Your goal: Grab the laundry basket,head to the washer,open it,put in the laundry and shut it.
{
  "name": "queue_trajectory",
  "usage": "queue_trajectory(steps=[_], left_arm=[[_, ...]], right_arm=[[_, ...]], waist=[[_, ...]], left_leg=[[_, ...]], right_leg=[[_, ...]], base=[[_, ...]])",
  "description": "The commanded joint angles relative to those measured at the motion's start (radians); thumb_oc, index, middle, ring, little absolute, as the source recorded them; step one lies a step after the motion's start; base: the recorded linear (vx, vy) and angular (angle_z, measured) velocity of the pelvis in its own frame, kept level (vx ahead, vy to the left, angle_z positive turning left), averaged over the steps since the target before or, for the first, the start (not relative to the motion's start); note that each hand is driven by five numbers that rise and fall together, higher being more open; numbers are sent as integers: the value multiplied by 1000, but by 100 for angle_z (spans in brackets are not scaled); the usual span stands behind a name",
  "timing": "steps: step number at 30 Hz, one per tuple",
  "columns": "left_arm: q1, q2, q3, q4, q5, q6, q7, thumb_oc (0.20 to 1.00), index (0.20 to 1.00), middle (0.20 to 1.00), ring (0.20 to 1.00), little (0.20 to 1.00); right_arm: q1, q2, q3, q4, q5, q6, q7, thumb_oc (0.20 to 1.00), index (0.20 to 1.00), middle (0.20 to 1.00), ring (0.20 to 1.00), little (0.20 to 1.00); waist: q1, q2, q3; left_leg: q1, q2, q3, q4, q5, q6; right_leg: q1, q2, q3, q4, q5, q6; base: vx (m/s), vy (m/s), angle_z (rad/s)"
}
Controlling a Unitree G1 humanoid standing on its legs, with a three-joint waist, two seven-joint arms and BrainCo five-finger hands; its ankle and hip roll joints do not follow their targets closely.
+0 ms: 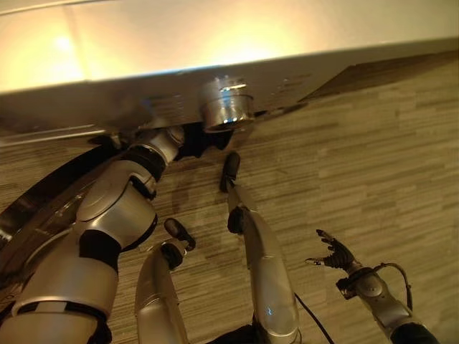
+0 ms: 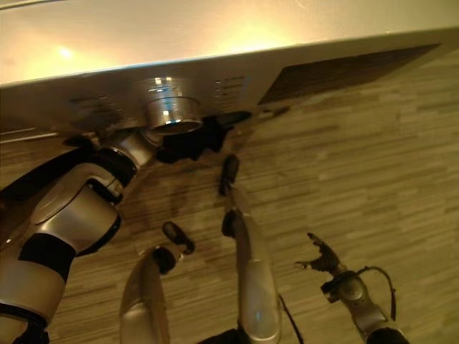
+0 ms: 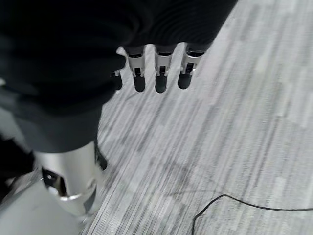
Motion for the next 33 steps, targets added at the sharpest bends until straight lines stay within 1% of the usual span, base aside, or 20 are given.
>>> queue_trajectory(steps=[1,3,4,5,6,7,8,10,11,12,13,14,16,17,21,24,28,29,31,33], left_arm=[[-159,75,82,-268,210,3,-57,1000,1000,1000,1000,1000],[-66,136,130,-452,221,4,-104,1000,1000,1000,1000,1000],[-16,169,173,-536,216,0,-104,1000,1000,1000,1000,1000],[35,200,213,-619,200,-19,-92,1000,1000,1000,1000,1000],[107,232,274,-705,190,-26,-82,1000,1000,1000,1000,1000],[174,241,324,-767,182,-36,-73,1000,1000,1000,1000,1000],[269,264,385,-839,169,-61,-59,1000,1000,1000,1000,1000],[434,269,474,-940,156,-98,-42,1000,1000,1000,1000,1000],[473,236,504,-954,153,-102,-26,1000,1000,1000,1000,1000],[525,209,543,-976,134,-130,9,1000,1000,1000,1000,1000],[584,199,566,-1001,133,-147,20,1000,1000,1000,1000,1000],[624,165,558,-1034,118,-167,-1,1000,1000,1000,1000,1000],[753,132,581,-1112,121,-188,4,1000,1000,1000,1000,1000],[800,93,570,-1107,119,-189,10,1000,1000,1000,1000,1000],[944,51,539,-1065,79,-188,-22,1000,1000,1000,1000,1000],[1090,60,566,-1066,48,-188,-49,1000,1000,1000,1000,1000],[1310,98,627,-1083,15,-189,-99,1000,1000,1000,1000,1000],[1338,72,617,-1057,6,-188,-98,1000,1000,1000,1000,1000],[1391,57,606,-1044,-1,-194,-112,1000,1000,1000,1000,1000],[1453,61,606,-1046,-15,-206,-151,1000,1000,1000,1000,1000]], right_arm=[[154,-37,-16,2,7,4,4,1000,1000,1000,1000,1000],[187,-17,-31,-3,-4,10,10,1000,1000,1000,1000,1000],[205,-9,-37,-6,-11,13,13,1000,1000,1000,1000,1000],[221,7,-46,-6,-15,10,15,1000,1000,1000,1000,1000],[236,8,-51,-8,-18,5,21,1000,1000,1000,1000,1000],[242,15,-52,-5,-21,0,23,1000,1000,1000,1000,1000],[253,19,-63,-3,-24,-10,23,1000,1000,1000,1000,1000],[257,30,-72,2,-37,-21,23,1000,1000,1000,1000,1000],[258,29,-63,7,-48,-24,22,1000,1000,1000,1000,1000],[260,34,-65,13,-55,-31,16,1000,1000,1000,1000,1000],[260,32,-63,27,-61,-33,9,1000,1000,1000,1000,1000],[157,34,-71,99,-46,-9,-6,1000,1000,1000,1000,1000],[132,72,-55,108,-54,-16,-39,1000,1000,1000,1000,1000],[115,86,-42,118,-54,-13,-53,1000,1000,1000,1000,1000],[65,107,-25,129,-63,15,-71,1000,1000,1000,1000,1000],[49,122,-23,134,-62,28,-69,1000,1000,1000,1000,1000],[39,140,-39,159,-56,44,-63,1000,1000,1000,1000,1000],[35,200,-25,277,-29,54,-76,1000,1000,1000,1000,1000],[-1,218,-30,415,-27,47,-80,1000,1000,1000,1000,1000],[-40,213,-67,487,-14,44,-83,1000,1000,1000,1000,1000]], waist=[[12,59,-53],[29,64,-45],[39,67,-42],[55,70,-35],[62,71,-36],[70,73,-33],[82,75,-31],[98,81,-25],[94,79,-29],[102,77,-27],[100,79,-26],[124,92,-28],[143,97,-19],[150,98,-22],[179,102,-29],[202,107,-30],[234,117,-60],[246,132,-78],[258,156,-114],[272,180,-149]], left_leg=[[251,-2,-59,-176,-76,-13],[258,-8,-66,-179,-73,-16],[261,-12,-71,-181,-74,-14],[262,-15,-76,-180,-77,-13],[263,-22,-82,-179,-76,-11],[265,-26,-87,-181,-74,-11],[271,-28,-91,-182,-71,-12],[283,-31,-98,-187,-70,-13],[289,-33,-97,-184,-70,-12],[298,-33,-99,-183,-71,-13],[307,-37,-101,-183,-69,-11],[308,-40,-106,-182,-66,-11],[319,-47,-117,-175,-64,-7],[330,-51,-118,-174,-65,-3],[376,-68,-126,-153,-74,8],[412,-79,-138,-126,-85,19],[458,-97,-159,-99,-102,30],[471,-105,-162,-95,-109,34],[500,-138,-174,-110,-109,48],[537,-173,-177,-153,-101,62]], right_leg=[[82,-99,2,33,-51,267],[103,-108,-3,30,-57,263],[107,-110,-5,30,-59,262],[111,-111,-5,33,-62,265],[116,-115,-7,32,-63,261],[120,-117,-6,34,-65,260],[127,-121,-6,37,-68,259],[141,-125,-3,39,-74,258],[152,-124,-2,35,-75,253],[163,-125,-3,35,-75,255],[180,-126,-6,27,-72,252],[191,-133,-11,24,-70,254],[222,-144,-21,9,-60,253],[241,-148,-22,0,-56,254],[323,-173,-28,-11,-44,262],[391,-197,-42,-8,-42,266],[503,-225,-81,-38,-30,282],[531,-233,-98,-46,-25,290],[578,-256,-129,-65,-15,297],[602,-273,-141,-67,-3,306]], base=[[-19,4,-3],[-15,4,2],[-21,11,8],[-18,0,5],[-22,4,5],[-28,10,7],[-19,26,7],[-18,28,6],[-26,28,9],[-28,27,10],[-40,15,4],[-60,-11,4],[-65,1,17],[-58,58,23],[-42,76,11],[-37,80,21],[-18,101,29],[-14,192,26],[-4,269,29],[-32,286,42]])
